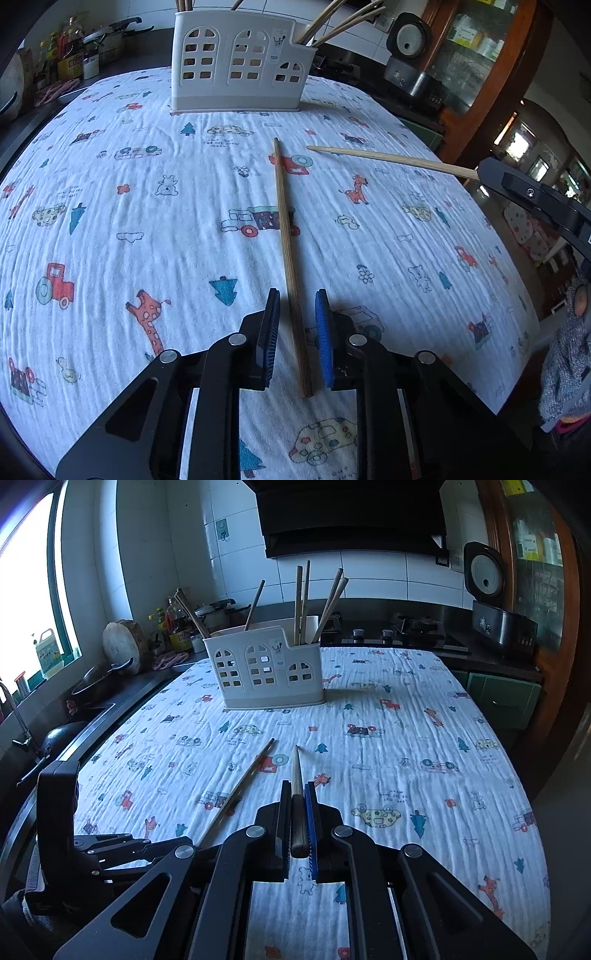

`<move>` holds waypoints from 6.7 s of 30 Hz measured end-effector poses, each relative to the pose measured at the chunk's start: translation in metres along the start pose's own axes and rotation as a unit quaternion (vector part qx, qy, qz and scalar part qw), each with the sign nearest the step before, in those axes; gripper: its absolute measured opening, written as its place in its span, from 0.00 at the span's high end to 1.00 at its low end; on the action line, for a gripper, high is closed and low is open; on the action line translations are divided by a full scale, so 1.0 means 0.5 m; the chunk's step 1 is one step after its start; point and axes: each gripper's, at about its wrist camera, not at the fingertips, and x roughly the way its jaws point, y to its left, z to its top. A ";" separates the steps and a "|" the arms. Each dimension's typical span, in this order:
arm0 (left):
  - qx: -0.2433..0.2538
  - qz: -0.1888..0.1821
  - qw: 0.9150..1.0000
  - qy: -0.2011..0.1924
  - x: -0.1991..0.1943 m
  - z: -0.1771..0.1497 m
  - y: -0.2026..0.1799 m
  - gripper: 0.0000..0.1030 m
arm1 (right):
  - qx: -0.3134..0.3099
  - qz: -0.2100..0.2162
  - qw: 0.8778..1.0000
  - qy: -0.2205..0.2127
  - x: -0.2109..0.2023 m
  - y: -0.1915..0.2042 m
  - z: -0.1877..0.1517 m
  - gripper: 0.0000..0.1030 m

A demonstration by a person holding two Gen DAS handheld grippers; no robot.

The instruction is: Organize utensils

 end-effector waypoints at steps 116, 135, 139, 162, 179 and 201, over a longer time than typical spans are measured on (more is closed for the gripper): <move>0.072 0.083 0.955 -0.275 -0.322 0.490 0.068 0.12 | -0.093 -0.002 0.995 -0.033 0.089 0.024 0.503 0.39; 0.057 0.113 0.958 -0.258 -0.377 0.306 0.067 0.05 | -0.076 -0.030 0.995 -0.056 -0.015 0.032 0.386 0.09; 0.056 0.116 0.957 -0.262 -0.384 0.267 0.069 0.05 | -0.067 -0.027 0.996 -0.055 -0.025 0.032 0.352 0.08; 0.022 0.111 0.963 -0.244 -0.369 0.138 0.093 0.05 | -0.039 -0.064 0.995 -0.073 -0.063 0.058 0.175 0.07; 0.025 0.113 0.970 -0.212 -0.328 0.113 0.097 0.05 | -0.021 -0.062 0.997 -0.048 -0.052 0.061 0.114 0.07; 0.026 0.109 0.975 -0.192 -0.299 0.110 0.089 0.05 | -0.029 -0.064 0.996 -0.049 -0.059 0.065 0.113 0.07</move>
